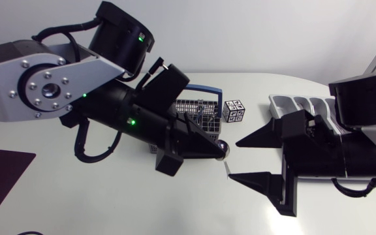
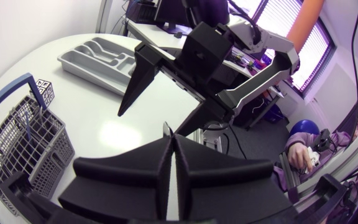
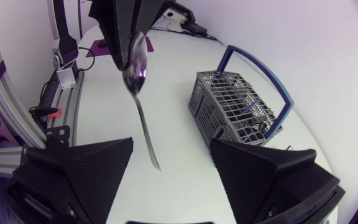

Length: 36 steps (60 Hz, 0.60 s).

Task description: Transfer all utensils from the basket to the drawer tray.

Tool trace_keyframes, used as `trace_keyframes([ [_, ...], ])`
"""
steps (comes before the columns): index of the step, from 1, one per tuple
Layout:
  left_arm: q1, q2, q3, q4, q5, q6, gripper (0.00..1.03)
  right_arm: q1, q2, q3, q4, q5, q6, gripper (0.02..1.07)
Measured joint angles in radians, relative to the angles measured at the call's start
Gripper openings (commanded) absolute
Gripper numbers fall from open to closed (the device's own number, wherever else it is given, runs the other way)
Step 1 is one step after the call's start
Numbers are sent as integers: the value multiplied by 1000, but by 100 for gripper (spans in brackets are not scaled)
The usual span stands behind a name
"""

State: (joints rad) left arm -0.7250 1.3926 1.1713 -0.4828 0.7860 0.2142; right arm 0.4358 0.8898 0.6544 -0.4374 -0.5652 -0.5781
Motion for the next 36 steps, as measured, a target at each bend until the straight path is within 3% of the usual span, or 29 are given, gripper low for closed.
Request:
trace_keyframes([
  [30, -24, 30, 0, -9, 29, 33, 4, 74, -7, -2, -1, -5, 7, 19],
  [36, -24, 31, 0, -8, 29, 34, 4, 78, -10, -2, -5, -14, 7, 16],
])
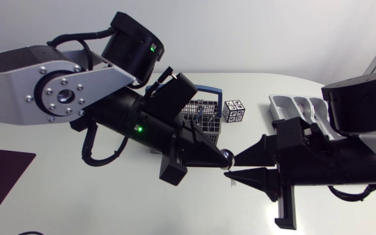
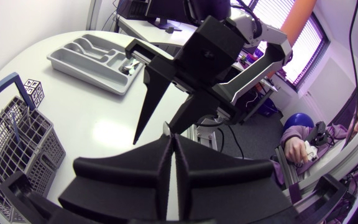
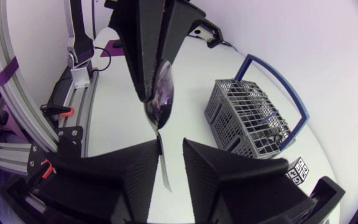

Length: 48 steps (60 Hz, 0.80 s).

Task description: Transfer all utensils from the basket to the drawer tray.

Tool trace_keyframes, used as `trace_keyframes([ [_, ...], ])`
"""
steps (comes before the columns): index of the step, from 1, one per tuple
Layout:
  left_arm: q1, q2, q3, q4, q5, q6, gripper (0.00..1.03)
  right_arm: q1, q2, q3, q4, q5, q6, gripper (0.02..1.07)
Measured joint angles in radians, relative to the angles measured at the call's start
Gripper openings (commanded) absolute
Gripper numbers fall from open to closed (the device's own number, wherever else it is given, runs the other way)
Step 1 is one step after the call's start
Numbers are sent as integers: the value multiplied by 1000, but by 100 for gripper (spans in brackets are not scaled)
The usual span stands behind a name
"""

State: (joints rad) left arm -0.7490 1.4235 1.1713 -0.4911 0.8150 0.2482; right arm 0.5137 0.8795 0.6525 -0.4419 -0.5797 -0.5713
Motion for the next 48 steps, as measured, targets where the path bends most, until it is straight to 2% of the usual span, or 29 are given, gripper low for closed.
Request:
trace_keyframes([
  [12, 0, 0, 0, 2, 0, 0, 4, 3, -2, 0, -11, -17, 0, 8],
  [18, 1, 0, 0, 2, 0, 0, 21, 8, -2, 0, -23, -19, 3, 8],
  [23, 2, 0, 0, 2, 0, 0, 30, 11, -3, 0, -31, -21, 3, 8],
  [30, 3, 0, 0, 3, 0, 0, 48, 11, -2, 0, -55, -20, 2, 8],
  [35, 12, 0, 2, 2, 1, 0, 49, 8, -2, -2, -68, -15, 1, 8],
  [40, 34, 0, 10, 3, 3, 0, 54, -6, -2, -10, -85, -3, -13, 8],
  [48, 82, 0, 28, 44, -22, -8, 57, -95, -2, -31, -117, 5, -64, 8],
])
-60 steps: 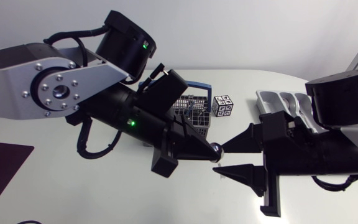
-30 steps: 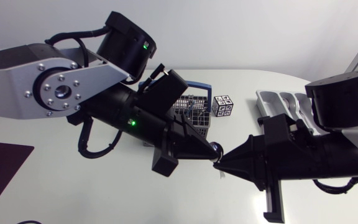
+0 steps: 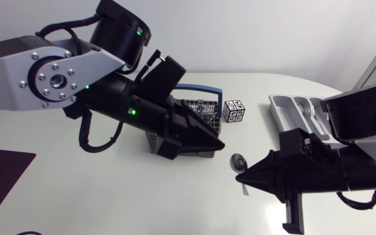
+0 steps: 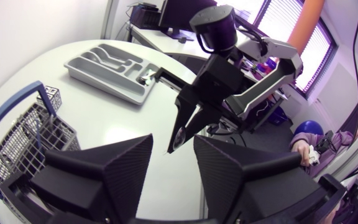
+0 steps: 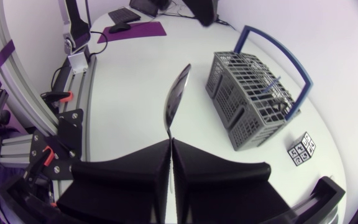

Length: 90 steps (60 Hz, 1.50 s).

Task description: Transfer all utensils from the basket to the drawer tray.

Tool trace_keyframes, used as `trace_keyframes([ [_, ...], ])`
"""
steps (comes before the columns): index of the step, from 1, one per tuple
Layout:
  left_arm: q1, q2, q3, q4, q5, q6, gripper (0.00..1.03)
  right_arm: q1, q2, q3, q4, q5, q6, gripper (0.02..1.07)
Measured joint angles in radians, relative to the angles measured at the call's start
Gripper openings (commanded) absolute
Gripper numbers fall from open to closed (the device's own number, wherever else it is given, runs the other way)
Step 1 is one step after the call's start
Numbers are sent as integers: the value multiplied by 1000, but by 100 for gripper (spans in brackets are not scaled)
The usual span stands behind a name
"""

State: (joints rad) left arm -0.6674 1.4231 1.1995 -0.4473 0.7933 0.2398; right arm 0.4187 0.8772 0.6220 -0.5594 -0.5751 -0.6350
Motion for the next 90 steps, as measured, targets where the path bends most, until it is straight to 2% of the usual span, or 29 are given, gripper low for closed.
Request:
trace_keyframes([
  [6, 41, -1, 2, 56, -68, -19, 57, -117, -1, -8, -18, 16, -69, 8],
  [13, 71, -1, 2, 108, -185, -30, 57, -266, -2, -22, -32, 30, -172, 8],
  [27, 72, 28, 2, 187, -385, -29, 57, -602, 47, -35, -36, 40, -429, 8],
  [36, 61, 56, -2, 215, -462, -21, 57, -789, 117, -35, 34, 41, -584, 8],
  [45, 60, 79, -5, 229, -494, -10, 57, -945, 227, -33, 121, 55, -710, 8],
  [64, 42, 125, -6, 266, -587, 13, 57, -1100, 472, -25, 409, 137, -851, 8],
  [72, 38, 138, -6, 274, -610, 23, 57, -1145, 567, 8, 445, 155, -885, 8],
  [83, 36, 163, -6, 297, -644, 24, 57, -1181, 653, 26, 590, 190, -922, 8],
  [90, 31, 178, -6, 310, -671, 27, 57, -1194, 687, 26, 615, 211, -952, 8],
])
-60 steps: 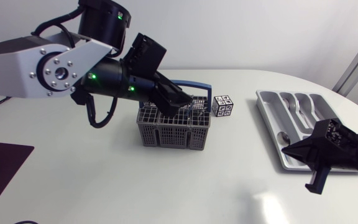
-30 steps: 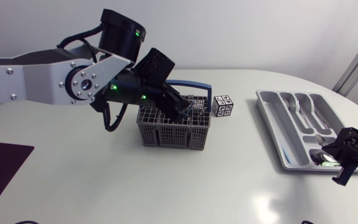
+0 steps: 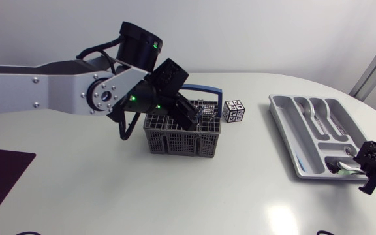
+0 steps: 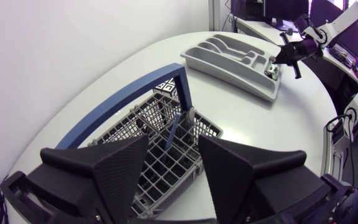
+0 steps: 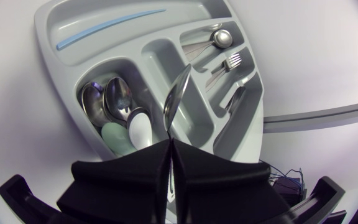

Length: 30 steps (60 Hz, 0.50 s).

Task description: Transfer all utensils from the basket to the drawer tray.

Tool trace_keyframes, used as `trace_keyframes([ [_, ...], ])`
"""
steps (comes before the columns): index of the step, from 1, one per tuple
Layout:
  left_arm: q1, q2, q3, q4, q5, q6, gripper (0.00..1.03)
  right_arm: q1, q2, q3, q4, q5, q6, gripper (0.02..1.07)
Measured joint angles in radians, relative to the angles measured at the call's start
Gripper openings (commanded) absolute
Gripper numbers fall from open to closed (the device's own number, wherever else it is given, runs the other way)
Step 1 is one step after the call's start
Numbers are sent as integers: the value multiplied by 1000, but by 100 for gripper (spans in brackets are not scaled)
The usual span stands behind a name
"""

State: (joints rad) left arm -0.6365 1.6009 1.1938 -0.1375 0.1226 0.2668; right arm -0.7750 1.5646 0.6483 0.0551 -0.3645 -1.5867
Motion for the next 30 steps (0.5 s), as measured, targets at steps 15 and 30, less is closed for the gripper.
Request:
trace_keyframes([
  [15, -9, 27, 0, 8, -26, 7, 57, -28, 19, -8, 40, 22, -62, 58],
  [30, -13, 63, 0, 41, -50, 27, 57, -52, -35, -32, -6, 21, -74, 99],
])
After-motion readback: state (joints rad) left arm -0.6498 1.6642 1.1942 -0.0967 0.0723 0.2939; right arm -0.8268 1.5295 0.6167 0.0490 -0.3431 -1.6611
